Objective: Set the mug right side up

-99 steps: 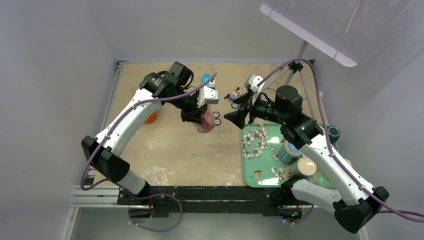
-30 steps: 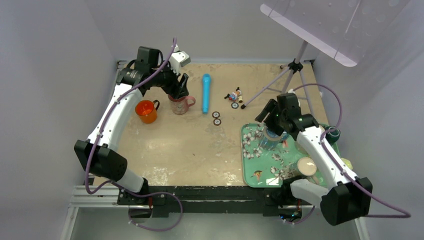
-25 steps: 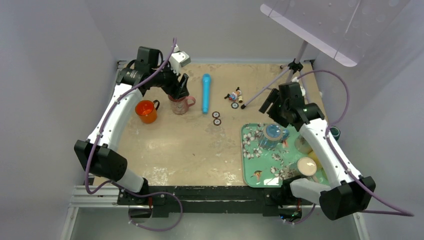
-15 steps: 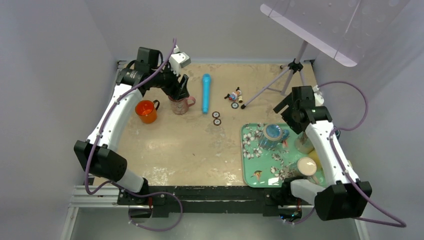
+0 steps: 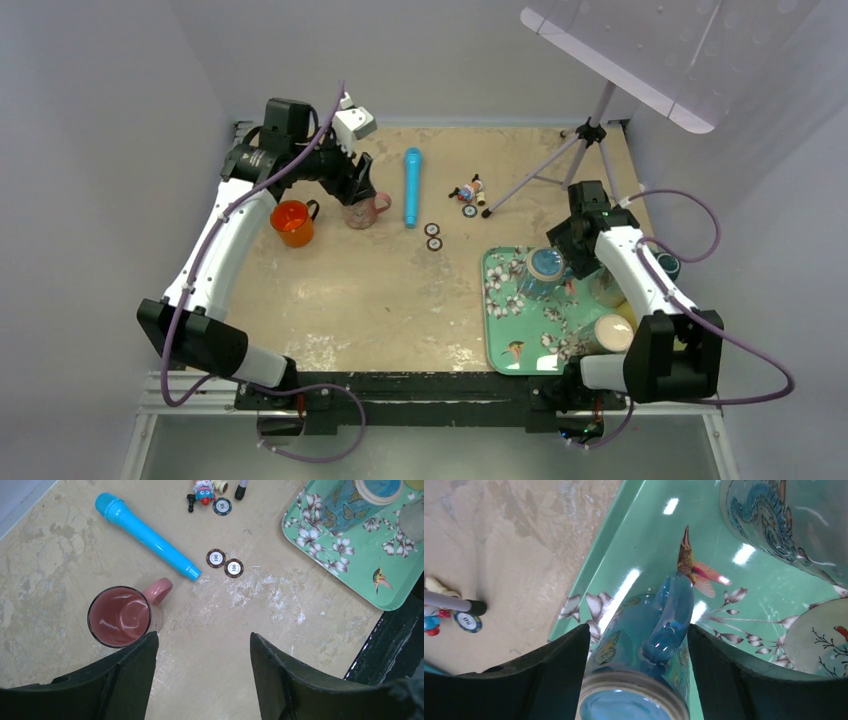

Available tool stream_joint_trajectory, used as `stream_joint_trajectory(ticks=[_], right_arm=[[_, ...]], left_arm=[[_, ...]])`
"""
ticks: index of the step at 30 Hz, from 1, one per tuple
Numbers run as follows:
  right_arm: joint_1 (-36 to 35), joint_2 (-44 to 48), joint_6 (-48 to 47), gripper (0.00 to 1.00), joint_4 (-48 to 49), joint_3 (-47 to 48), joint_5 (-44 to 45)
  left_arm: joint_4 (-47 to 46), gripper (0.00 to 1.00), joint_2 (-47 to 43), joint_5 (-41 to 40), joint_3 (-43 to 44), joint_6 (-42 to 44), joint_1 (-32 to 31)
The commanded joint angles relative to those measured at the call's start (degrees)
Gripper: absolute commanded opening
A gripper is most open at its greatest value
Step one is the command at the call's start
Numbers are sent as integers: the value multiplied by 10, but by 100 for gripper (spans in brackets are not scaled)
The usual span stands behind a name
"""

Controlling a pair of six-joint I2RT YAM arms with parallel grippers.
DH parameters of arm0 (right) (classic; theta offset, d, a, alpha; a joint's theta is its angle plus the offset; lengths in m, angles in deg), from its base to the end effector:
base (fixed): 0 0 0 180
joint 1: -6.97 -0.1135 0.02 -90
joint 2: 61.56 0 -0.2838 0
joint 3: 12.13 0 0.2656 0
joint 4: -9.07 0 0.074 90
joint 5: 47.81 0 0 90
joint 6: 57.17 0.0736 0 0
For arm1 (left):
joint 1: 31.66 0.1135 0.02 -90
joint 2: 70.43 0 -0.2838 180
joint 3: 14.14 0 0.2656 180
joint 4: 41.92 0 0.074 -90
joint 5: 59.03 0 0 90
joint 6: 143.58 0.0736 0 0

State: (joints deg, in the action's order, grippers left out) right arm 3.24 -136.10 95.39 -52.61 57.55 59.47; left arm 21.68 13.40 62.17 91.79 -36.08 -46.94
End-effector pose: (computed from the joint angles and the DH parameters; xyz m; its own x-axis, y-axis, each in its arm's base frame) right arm 0.2673 -0.0045 0.2322 -0.3722 0.8250 -0.4253 0.8382 0.4956 0.2278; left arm 0.3162 -0.1259 0.4048 -0.4293 0.3839 -0.8175 0.7641 0.6369 -0.1022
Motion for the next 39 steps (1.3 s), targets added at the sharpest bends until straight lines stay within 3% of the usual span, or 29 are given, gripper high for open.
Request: stream_joint_trajectory(ticks=[1,7,10,12,14,19,24,29,36,39], right_arm=[[2,-4,24,74,39,-29,9],[4,-54,-6,64,97,-51,-20],[3,-29,-24,40,128,-66,-19],[3,-4,-41,10,149,-76,-23],[3,18,-71,0,169,-85,-27],[-14,53,-170,0,221,-99,-115],[-127,120,-289,0,273,-52,-177],[-171,205,-309,0,372,-49,-267],[-243,213,-310,0,478,6,-363],[-278,196,-306,0,519,48,-390]], left_arm=[[-12,71,-19,3,-7,-1,0],[-10,71,-23,4,-8,-1,0],[-4,71,-27,6,-6,2,0],[1,71,-29,9,-4,2,0],[3,71,-33,15,-3,3,0],[27,71,-35,62,13,3,0],[59,72,-37,141,35,-4,-1],[60,75,-44,213,28,-23,-6],[2,82,-47,285,6,-123,-45],[-73,83,-47,306,-7,-232,-68]])
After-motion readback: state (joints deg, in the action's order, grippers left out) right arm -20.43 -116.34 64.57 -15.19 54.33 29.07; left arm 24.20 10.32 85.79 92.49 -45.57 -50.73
